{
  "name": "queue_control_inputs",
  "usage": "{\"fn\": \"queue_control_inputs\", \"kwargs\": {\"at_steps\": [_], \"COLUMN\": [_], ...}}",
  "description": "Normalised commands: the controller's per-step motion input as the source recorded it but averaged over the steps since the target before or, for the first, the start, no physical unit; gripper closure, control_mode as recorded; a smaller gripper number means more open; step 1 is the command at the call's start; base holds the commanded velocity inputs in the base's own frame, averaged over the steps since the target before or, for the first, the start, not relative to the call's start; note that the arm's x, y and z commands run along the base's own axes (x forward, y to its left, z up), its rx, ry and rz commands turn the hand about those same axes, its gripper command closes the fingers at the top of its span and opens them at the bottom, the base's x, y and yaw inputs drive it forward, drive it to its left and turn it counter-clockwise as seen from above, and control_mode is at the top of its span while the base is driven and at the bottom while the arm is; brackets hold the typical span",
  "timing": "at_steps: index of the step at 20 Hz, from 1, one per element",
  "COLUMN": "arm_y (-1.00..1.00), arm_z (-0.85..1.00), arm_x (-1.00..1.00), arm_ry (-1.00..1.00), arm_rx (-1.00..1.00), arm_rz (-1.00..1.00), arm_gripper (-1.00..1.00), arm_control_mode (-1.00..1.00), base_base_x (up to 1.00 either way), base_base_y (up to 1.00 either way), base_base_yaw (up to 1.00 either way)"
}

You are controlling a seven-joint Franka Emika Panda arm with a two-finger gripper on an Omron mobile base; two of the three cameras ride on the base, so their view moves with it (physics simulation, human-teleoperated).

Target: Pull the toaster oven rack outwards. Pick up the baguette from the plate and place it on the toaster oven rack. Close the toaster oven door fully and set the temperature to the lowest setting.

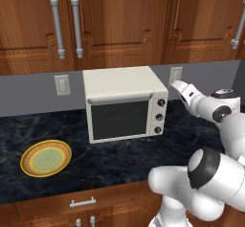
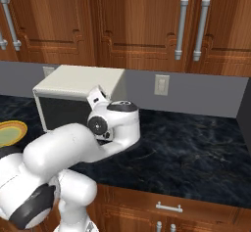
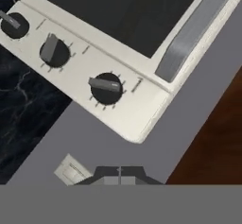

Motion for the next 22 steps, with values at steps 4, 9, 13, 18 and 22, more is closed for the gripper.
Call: {"fn": "queue_control_inputs", "kwargs": {"at_steps": [4, 9, 13, 18, 22], "arm_y": [-0.42, -0.1, 0.01, -0.17, -0.41], "arm_z": [0.48, 0.1, -0.02, 0.0, 0.01], "arm_x": [-0.81, -0.23, 0.01, -0.13, -0.41], "arm_ry": [-0.02, -0.02, 0.03, 0.02, 0.0], "arm_rx": [-0.11, -0.02, -0.04, -0.12, -0.08], "arm_rz": [0.25, 0.08, 0.02, 0.0, 0.0], "arm_gripper": [1.0, 1.0, 1.0, 1.0, 1.0], "arm_control_mode": [-1.0, -1.0, -1.0, -1.0, -1.0], "base_base_x": [0.0, 0.0, 0.0, 0.0, 0.0], "base_base_y": [0.0, 0.0, 0.0, 0.0, 0.0], "base_base_yaw": [0.0, 0.0, 0.0, 0.0, 0.0]}}
